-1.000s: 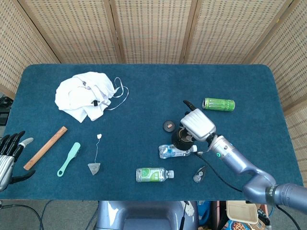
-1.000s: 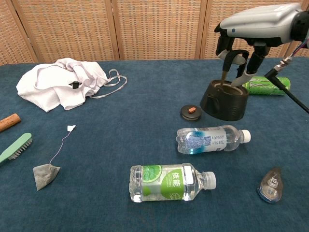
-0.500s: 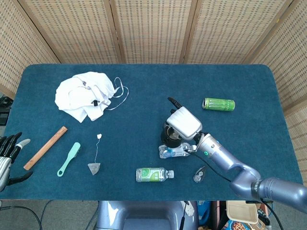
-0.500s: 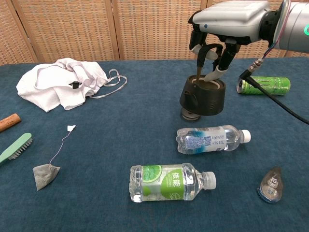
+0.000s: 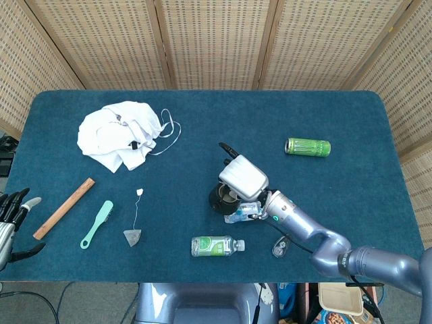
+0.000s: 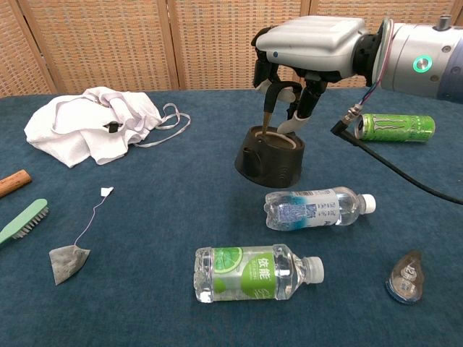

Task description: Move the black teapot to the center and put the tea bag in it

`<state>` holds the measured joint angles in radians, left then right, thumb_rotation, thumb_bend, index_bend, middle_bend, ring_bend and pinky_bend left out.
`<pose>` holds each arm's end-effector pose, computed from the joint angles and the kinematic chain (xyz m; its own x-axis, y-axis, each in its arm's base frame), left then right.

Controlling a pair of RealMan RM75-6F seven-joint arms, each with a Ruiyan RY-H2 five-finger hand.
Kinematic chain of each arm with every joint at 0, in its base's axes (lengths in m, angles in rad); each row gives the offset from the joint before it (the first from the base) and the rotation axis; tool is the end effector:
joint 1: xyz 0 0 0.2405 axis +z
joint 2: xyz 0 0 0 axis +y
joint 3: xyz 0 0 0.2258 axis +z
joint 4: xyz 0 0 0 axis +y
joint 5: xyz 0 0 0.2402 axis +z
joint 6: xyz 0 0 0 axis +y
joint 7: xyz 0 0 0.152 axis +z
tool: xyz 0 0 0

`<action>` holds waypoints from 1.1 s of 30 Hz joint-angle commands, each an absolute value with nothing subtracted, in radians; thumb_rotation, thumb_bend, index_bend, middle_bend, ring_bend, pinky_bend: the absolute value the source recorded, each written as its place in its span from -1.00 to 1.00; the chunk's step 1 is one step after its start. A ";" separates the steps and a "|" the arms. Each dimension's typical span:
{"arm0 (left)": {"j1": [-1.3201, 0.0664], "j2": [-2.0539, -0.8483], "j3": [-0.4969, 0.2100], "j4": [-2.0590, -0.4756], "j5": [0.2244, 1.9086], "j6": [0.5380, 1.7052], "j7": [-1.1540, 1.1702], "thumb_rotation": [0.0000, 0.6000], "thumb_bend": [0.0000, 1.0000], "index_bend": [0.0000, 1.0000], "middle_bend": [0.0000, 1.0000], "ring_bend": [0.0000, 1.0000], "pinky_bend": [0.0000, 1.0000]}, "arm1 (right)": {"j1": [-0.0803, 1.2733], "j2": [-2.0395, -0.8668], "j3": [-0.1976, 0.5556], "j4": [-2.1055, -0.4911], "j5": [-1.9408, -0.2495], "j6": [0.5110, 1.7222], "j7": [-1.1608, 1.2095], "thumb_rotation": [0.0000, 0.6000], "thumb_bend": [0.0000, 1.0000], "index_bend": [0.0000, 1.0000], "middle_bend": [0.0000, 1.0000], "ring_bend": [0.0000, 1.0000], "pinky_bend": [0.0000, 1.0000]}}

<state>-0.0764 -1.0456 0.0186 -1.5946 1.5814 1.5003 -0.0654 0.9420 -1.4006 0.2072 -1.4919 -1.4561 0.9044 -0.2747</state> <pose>-0.3038 0.1706 0.1305 0.4266 0.0570 0.9026 0.9034 -0.0735 -0.4224 -0.0348 -0.3615 -0.0107 0.6052 0.0553 0.7942 -0.5280 -0.7187 0.4524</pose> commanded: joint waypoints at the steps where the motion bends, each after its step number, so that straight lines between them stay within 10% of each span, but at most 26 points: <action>1: -0.075 -1.046 0.019 -1.592 1.580 1.500 -0.068 1.00 -0.67 -0.73 -0.95 -0.92 -1.00 | 0.950 -1.415 0.208 -1.486 -1.458 0.906 -0.279 1.00 -0.37 0.77 0.68 0.09 -0.75; 33: -0.060 -1.062 0.025 -1.546 1.571 1.498 -0.110 1.00 -0.67 -0.73 -0.95 -0.92 -1.00 | 1.004 -1.561 0.182 -1.456 -1.458 0.898 -0.346 1.00 -0.37 0.77 0.67 0.09 -0.75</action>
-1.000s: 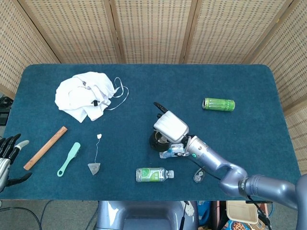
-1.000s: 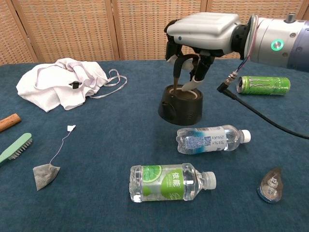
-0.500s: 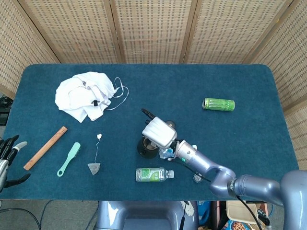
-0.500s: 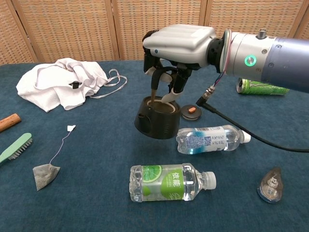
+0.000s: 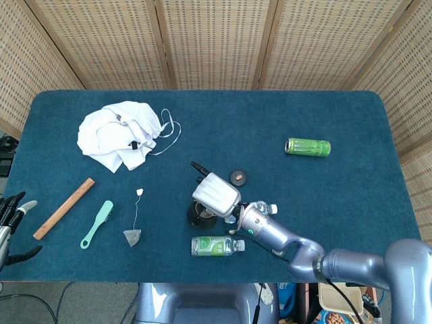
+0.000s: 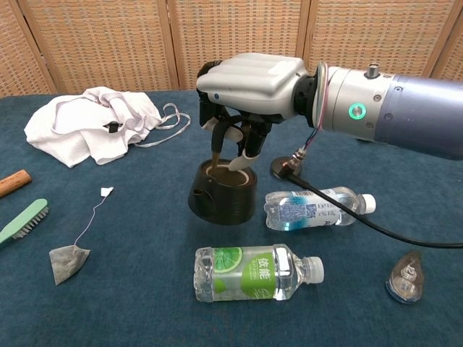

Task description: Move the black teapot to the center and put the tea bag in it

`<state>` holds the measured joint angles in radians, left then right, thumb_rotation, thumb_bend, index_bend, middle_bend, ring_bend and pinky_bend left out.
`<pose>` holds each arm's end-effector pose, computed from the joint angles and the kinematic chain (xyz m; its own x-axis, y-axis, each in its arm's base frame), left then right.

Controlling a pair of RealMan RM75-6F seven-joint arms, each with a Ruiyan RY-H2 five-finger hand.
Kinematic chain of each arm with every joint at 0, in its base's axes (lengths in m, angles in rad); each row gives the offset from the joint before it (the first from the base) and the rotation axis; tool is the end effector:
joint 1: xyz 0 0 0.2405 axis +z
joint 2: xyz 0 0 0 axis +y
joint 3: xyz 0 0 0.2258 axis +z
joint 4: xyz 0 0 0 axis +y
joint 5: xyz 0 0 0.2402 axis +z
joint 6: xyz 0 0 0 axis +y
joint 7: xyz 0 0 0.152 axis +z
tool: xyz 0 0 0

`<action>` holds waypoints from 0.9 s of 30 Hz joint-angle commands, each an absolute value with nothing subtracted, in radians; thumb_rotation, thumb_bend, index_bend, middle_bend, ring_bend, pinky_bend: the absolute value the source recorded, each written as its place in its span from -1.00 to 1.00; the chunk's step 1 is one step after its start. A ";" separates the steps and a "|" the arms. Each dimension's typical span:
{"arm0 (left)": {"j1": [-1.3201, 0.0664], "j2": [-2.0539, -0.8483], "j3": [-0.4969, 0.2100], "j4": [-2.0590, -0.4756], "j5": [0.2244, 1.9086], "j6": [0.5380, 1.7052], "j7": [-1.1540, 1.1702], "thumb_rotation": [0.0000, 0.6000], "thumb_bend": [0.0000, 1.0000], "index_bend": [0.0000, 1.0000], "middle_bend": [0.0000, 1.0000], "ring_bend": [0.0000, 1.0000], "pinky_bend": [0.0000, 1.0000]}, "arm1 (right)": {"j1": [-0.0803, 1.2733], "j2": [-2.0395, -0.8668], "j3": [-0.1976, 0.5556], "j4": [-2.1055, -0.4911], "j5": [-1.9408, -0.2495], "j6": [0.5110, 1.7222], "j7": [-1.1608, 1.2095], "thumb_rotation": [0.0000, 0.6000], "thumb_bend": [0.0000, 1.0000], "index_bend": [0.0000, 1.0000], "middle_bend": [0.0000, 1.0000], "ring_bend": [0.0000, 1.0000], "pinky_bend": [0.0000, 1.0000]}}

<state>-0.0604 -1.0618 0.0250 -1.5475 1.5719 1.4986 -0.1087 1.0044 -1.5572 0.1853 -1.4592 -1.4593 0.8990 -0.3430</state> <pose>-0.3169 0.1647 0.1308 0.4139 0.0718 0.9075 0.9103 -0.0462 -0.4115 -0.0009 -0.3317 -0.0595 0.5983 0.0466 0.7999 -0.4646 -0.7932 0.3937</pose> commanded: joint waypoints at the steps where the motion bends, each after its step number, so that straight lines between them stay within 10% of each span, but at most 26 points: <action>1: -0.060 -1.062 0.025 -1.545 1.571 1.498 -0.110 1.00 -0.67 -0.73 -0.95 -0.92 -1.00 | 1.004 -1.563 0.180 -1.454 -1.458 0.898 -0.348 1.00 -0.37 0.77 0.67 0.09 -0.75; 27: -0.062 -1.067 0.024 -1.542 1.569 1.488 -0.109 1.00 -0.67 -0.73 -0.95 -0.92 -1.00 | 1.008 -1.625 0.142 -1.387 -1.478 0.895 -0.375 1.00 -0.37 0.77 0.63 0.09 -0.75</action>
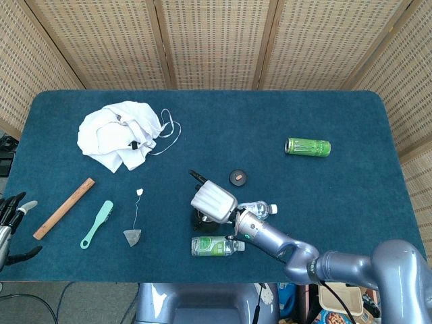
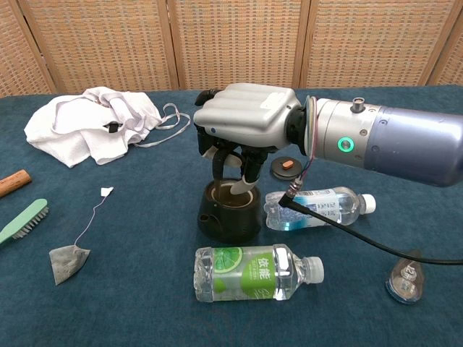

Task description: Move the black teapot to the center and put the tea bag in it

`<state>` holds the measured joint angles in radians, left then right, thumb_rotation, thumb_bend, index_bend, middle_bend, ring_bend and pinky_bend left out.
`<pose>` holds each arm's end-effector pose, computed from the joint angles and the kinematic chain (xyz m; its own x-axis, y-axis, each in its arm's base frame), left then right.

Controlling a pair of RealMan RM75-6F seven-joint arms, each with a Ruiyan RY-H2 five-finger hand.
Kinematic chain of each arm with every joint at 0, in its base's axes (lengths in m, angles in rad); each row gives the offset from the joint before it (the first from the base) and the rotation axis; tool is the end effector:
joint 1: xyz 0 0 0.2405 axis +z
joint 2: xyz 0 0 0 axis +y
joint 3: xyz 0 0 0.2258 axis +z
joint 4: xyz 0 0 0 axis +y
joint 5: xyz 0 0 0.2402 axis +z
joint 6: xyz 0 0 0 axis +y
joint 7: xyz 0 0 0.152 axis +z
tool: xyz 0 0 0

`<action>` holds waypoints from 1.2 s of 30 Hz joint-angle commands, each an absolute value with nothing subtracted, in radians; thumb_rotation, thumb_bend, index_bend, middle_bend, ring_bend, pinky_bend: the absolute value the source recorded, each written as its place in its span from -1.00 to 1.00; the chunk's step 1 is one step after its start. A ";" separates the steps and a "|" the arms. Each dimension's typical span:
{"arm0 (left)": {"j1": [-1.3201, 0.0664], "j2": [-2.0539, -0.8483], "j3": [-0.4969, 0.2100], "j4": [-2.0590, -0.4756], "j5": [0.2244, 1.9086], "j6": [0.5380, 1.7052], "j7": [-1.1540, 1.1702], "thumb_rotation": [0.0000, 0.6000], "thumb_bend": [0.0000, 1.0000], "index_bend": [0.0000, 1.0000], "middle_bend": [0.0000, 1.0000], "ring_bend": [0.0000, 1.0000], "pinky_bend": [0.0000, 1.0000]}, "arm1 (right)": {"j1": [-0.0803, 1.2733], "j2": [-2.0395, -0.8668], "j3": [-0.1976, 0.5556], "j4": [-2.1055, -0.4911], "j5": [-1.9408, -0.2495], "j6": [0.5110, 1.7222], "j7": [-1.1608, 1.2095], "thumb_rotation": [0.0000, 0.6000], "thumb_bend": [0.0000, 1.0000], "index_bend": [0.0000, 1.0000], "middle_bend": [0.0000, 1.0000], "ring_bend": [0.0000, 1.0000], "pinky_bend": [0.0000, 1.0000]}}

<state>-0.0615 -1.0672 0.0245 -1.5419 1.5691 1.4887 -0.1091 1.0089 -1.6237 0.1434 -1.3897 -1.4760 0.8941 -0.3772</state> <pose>-0.3185 0.1651 0.1287 0.4137 0.0804 0.9069 0.9104 -0.0435 -0.4114 -0.0110 -0.3246 -0.0824 0.6469 0.0623 0.7600 -0.4177 -0.8049 0.4215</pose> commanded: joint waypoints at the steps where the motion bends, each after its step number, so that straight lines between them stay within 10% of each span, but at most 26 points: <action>1: -0.062 -1.068 0.025 -1.542 1.569 1.488 -0.108 1.00 -0.67 -0.73 -0.95 -0.92 -1.00 | 1.007 -1.626 0.140 -1.383 -1.479 0.897 -0.374 1.00 -0.37 0.77 0.63 0.09 -0.75; 36: -0.067 -1.071 0.025 -1.550 1.569 1.475 -0.097 1.00 -0.67 -0.73 -0.95 -0.92 -1.00 | 0.989 -1.640 0.116 -1.355 -1.513 0.913 -0.383 1.00 -0.37 0.68 0.43 0.00 -0.75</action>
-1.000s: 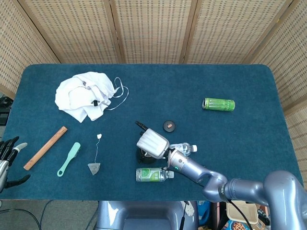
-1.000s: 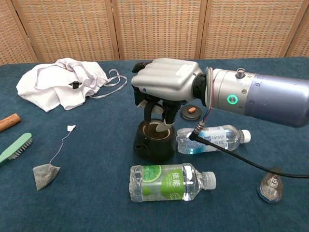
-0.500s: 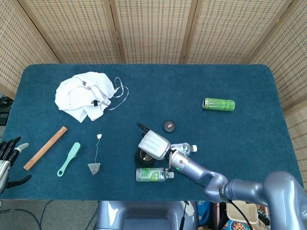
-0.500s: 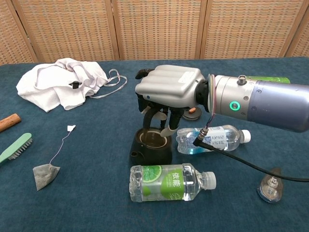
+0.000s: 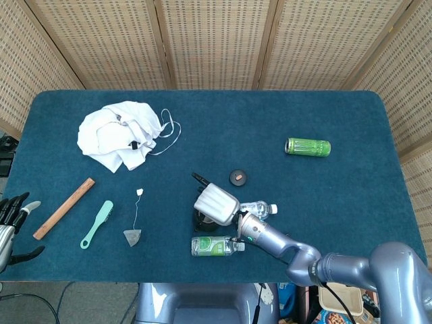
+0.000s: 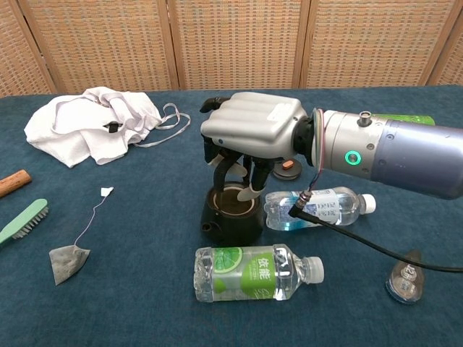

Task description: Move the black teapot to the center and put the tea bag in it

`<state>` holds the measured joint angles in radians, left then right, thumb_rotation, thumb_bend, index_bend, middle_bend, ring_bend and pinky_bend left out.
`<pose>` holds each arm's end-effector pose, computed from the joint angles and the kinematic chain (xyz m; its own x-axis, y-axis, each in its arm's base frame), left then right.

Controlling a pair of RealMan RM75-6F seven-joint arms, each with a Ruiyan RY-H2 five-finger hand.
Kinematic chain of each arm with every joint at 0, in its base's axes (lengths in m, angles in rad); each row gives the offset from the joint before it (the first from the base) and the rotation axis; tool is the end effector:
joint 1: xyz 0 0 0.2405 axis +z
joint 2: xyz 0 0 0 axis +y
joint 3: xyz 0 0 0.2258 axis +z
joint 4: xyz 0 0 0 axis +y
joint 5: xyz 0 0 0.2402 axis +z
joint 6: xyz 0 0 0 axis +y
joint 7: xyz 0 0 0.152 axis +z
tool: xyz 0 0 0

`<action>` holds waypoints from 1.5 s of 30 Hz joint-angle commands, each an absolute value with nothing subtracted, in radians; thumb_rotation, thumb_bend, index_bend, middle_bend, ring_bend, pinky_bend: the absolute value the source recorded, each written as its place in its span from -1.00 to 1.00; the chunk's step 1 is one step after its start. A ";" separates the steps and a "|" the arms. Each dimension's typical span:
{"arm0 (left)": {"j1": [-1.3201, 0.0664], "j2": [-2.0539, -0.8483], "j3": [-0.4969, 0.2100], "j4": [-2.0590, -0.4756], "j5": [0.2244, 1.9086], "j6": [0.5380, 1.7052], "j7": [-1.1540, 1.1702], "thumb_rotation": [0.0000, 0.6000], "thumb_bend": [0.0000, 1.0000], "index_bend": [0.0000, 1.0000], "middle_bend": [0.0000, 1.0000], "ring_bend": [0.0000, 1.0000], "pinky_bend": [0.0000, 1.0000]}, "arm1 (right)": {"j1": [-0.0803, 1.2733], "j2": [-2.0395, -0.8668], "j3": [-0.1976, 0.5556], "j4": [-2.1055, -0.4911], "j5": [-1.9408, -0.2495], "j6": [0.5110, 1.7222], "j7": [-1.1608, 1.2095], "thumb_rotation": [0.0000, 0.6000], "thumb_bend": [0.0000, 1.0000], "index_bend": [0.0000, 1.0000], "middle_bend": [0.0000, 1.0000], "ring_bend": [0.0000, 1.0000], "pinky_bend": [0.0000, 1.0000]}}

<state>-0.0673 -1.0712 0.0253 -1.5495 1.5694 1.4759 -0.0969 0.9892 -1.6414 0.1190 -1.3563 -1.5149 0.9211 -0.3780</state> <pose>-0.3164 0.1665 0.1247 0.4149 0.0916 0.9053 0.9099 -0.0488 -0.4120 -0.0219 -0.3216 -0.0866 0.6573 0.0886 0.7484 -0.3953 -0.8050 0.4425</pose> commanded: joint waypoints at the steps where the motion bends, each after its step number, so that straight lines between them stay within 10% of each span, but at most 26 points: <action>1: -0.068 -1.071 0.025 -1.550 1.569 1.475 -0.097 1.00 -0.67 -0.73 -0.95 -0.92 -1.00 | 0.989 -1.640 0.114 -1.355 -1.512 0.907 -0.387 1.00 -0.37 0.67 0.42 -0.01 -0.75; 45: -0.076 -1.075 0.026 -1.558 1.572 1.466 -0.089 1.00 -0.67 -0.73 -0.95 -0.92 -1.00 | 0.969 -1.588 0.120 -1.412 -1.492 0.897 -0.411 1.00 -0.84 -0.40 -0.56 -0.84 -0.91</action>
